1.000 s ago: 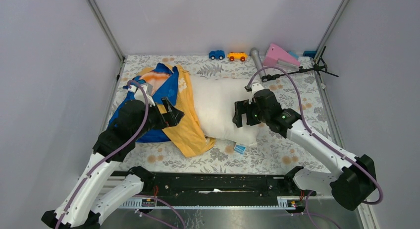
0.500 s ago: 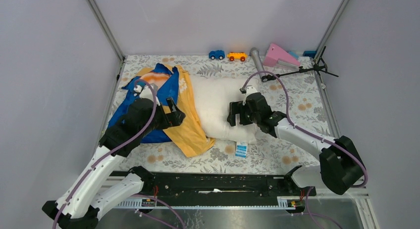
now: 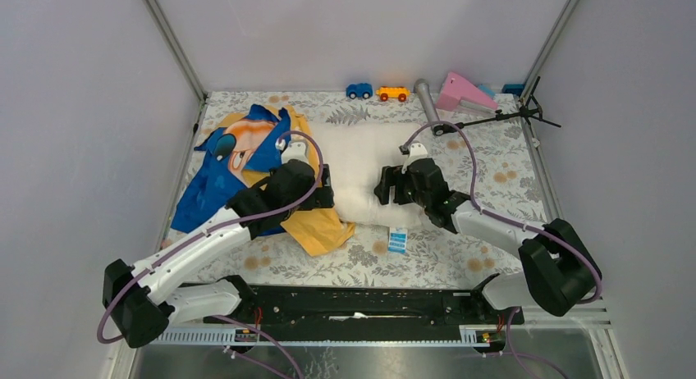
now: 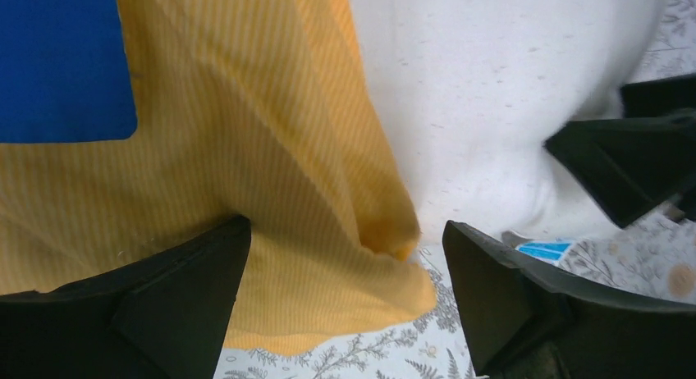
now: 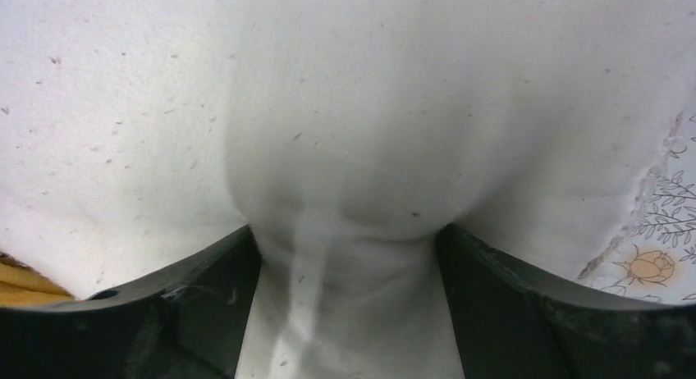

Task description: Remove the pillowcase from the pillow

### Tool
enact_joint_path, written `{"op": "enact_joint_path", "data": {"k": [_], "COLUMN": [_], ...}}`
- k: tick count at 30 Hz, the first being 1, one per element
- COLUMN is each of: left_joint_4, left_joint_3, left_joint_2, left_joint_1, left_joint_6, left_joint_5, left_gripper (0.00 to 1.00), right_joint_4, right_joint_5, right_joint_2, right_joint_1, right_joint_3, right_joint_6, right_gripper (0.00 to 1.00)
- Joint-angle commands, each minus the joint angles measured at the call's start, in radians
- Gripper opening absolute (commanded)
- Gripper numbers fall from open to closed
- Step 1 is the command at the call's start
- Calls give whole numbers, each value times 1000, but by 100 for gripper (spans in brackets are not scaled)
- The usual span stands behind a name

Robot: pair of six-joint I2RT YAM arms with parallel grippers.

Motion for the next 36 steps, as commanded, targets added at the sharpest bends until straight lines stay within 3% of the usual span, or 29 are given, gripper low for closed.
{"op": "enact_joint_path", "data": {"k": [1, 3, 4, 6, 7, 11, 15, 22, 24, 27, 28, 30, 32, 33, 34, 36], "left_joint_4": [209, 241, 240, 252, 281, 368, 251, 58, 104, 245, 277, 296, 264, 243, 243, 290], "left_joint_3": [-129, -187, -217, -290, -343, -530, -566, -514, -509, -500, -486, -425, -331, -296, -281, -301], "left_joint_2": [-8, -21, -36, -96, -147, -402, -571, -782, -812, -771, -732, -642, -562, -537, -526, -534], "left_joint_1": [-2, 2, 12, 55, 95, 324, 435, 451, 451, 451, 451, 451, 451, 449, 449, 447], "left_joint_6": [-36, -56, -72, -130, -143, -178, -242, -324, -275, -131, -97, -42, -29, -47, -69, -134], "left_joint_5": [-82, -140, -184, -245, -237, -92, -174, -387, -358, -178, -98, 89, 218, 255, 301, 402], "left_gripper": [99, 99, 98, 82, 72, 45, 19, 17, 17, 25, 32, 55, 84, 96, 99, 99], "right_joint_4": [-8, -15, -22, -45, -53, -83, -105, -195, -189, -174, -173, -175, -180, -188, -206, -272], "right_joint_5": [55, 128, 182, 323, 377, 524, 586, 758, 757, 664, 626, 526, 426, 379, 342, 294], "right_joint_2": [-21, -53, -73, -122, -149, -277, -397, -655, -710, -740, -739, -728, -709, -699, -687, -658], "right_joint_1": [6, 7, 5, 4, 2, -45, -136, -229, -231, -231, -231, -231, -230, -231, -231, -230], "right_joint_3": [-48, -67, -79, -107, -122, -184, -254, -356, -353, -309, -293, -260, -235, -221, -204, -152], "right_joint_6": [23, 47, 62, 106, 128, 213, 304, 426, 390, 300, 281, 229, 196, 183, 175, 165], "right_gripper": [69, 37, 26, 7, 2, 0, 0, 0, 0, 0, 3, 22, 68, 86, 96, 99]}}
